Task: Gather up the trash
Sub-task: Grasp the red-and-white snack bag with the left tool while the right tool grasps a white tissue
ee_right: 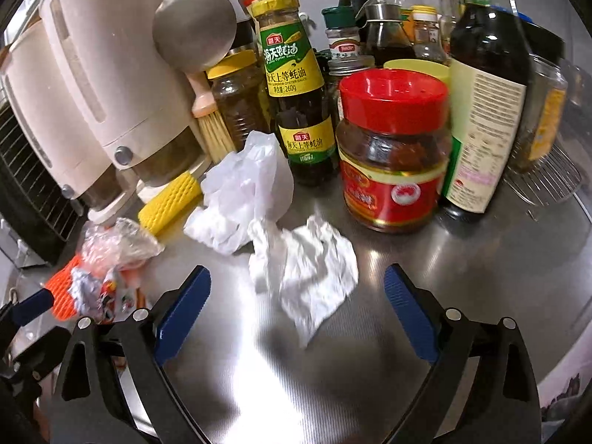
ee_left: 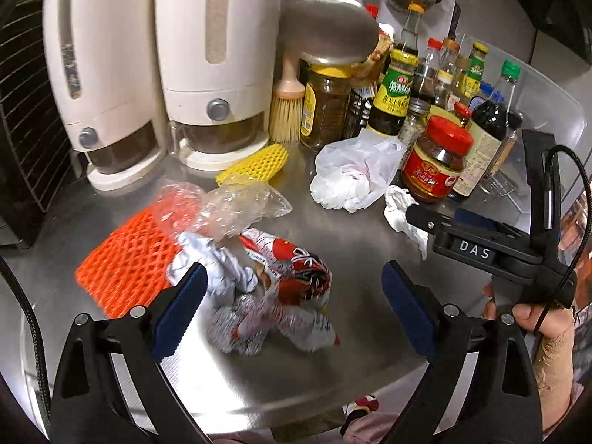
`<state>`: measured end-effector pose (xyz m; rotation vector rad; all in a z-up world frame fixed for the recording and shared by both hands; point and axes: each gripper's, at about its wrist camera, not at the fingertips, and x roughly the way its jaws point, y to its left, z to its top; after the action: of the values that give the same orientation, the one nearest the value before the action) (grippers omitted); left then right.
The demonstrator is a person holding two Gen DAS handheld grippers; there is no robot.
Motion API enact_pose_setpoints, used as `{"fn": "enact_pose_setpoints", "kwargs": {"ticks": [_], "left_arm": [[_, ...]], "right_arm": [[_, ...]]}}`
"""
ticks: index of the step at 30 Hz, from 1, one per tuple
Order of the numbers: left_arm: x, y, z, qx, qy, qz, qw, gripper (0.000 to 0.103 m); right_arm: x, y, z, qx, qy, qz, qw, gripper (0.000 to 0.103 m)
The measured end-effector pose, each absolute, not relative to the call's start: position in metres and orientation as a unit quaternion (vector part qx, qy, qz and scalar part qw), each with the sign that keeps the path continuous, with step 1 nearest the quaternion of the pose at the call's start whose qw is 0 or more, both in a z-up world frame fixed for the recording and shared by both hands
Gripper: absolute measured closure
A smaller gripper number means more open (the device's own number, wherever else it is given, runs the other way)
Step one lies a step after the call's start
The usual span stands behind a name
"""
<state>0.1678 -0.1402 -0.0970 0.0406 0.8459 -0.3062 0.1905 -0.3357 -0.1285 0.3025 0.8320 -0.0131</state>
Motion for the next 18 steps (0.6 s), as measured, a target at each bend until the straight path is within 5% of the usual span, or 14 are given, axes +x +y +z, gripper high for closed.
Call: {"fn": "enact_pose_setpoints", "kwargs": {"ticks": [9,10,12,14,18], "left_arm": [[0.189,-0.147,-0.13,0.027,0.443,-0.149,0.884,0.029],[0.19,-0.149,-0.131,0.03,0.442,-0.151,0.884,0.032],[0.192,-0.151,-0.134,0.028,0.45,-0.158,0.879,0.057],[0.194,-0.154,-0.137,0.034,0.452,-0.157,0.877,0.061],[0.188,-0.159,-0.134,0.041,0.448,-0.165,0.878,0.064]], "right_arm": [[0.212,-0.337,-0.159,0.137,0.435,-0.003,0.89,0.03],[0.213,-0.338,-0.161,0.137,0.436,-0.004,0.889,0.036],[0.212,-0.338,-0.162,0.125,0.433,-0.013,0.892,0.051],[0.21,-0.339,-0.162,0.123,0.434,-0.014,0.892,0.075],[0.198,-0.343,-0.162,0.124,0.431,-0.009,0.894,0.091]]}}
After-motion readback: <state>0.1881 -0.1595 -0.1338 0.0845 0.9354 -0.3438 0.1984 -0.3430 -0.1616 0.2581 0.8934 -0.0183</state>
